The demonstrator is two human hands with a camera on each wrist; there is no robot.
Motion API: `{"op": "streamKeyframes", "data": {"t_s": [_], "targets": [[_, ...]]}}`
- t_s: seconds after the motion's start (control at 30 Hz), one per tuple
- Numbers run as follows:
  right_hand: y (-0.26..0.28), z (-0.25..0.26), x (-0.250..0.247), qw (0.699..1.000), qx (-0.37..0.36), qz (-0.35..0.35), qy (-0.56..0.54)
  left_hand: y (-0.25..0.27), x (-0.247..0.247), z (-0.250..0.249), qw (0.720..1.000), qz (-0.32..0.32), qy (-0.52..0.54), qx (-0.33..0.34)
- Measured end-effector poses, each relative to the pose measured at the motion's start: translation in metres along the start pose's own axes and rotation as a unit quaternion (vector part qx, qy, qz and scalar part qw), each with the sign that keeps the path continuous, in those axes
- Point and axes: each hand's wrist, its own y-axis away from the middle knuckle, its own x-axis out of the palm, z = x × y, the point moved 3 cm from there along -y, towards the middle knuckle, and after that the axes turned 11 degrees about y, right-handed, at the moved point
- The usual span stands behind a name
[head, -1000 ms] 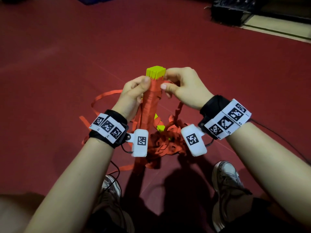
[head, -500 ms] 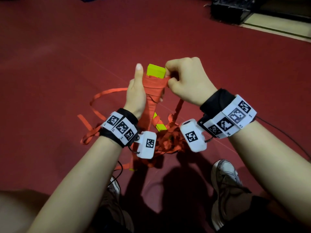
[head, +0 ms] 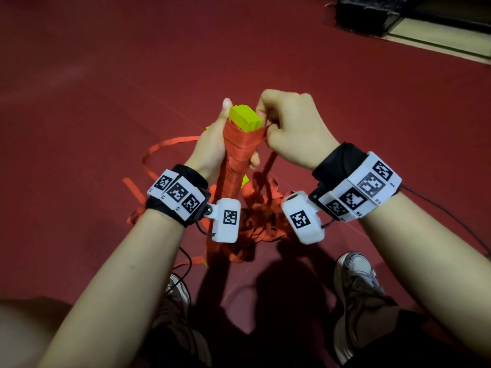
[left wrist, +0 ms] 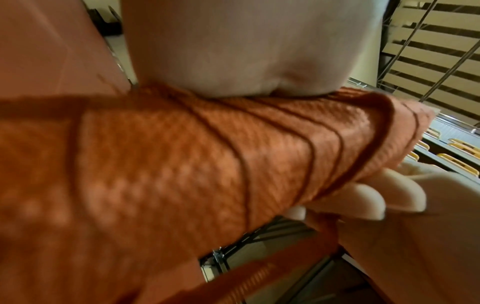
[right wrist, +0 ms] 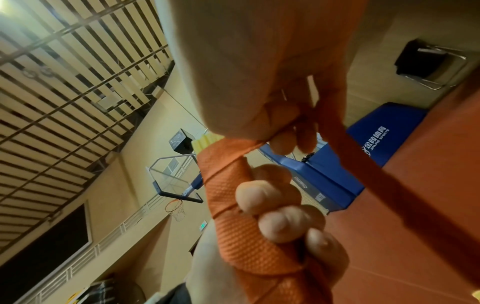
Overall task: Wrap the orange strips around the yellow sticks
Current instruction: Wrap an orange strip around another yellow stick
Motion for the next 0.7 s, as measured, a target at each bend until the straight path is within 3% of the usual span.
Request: {"op": "streamKeyframes", "data": {"t_s": [0.1, 0.23, 0.4, 0.5, 0.6, 0.7], "targets": [[0.002, 0.003, 0.004, 0.999, -0.029, 0.014, -0.019, 0.0, 0.005, 0.001, 1.0, 0.009, -0.015, 0.001], [0.008, 0.001, 0.015, 0.999, -0.009, -0.034, -0.037, -0.001, 0.007, 0.006, 1.0, -0.018, -0.013, -0.02], [0.013, 0.006, 0.017, 0.991, -0.021, -0.022, -0.128, -0.001, 0.007, 0.008, 0.997, -0.052, -0.053, 0.017], [0.015, 0.008, 0.021, 0.984, -0.021, -0.023, -0.178, -0.009, 0.005, 0.017, 0.997, -0.075, -0.008, 0.013], [0.014, 0.002, 0.028, 0.982, 0.031, -0.04, -0.181, -0.021, -0.007, 0.021, 0.981, -0.165, -0.012, 0.105], [0.012, -0.003, 0.03, 0.981, 0.081, -0.058, -0.168, -0.01, -0.007, 0.012, 0.944, -0.247, -0.043, 0.214]]}}
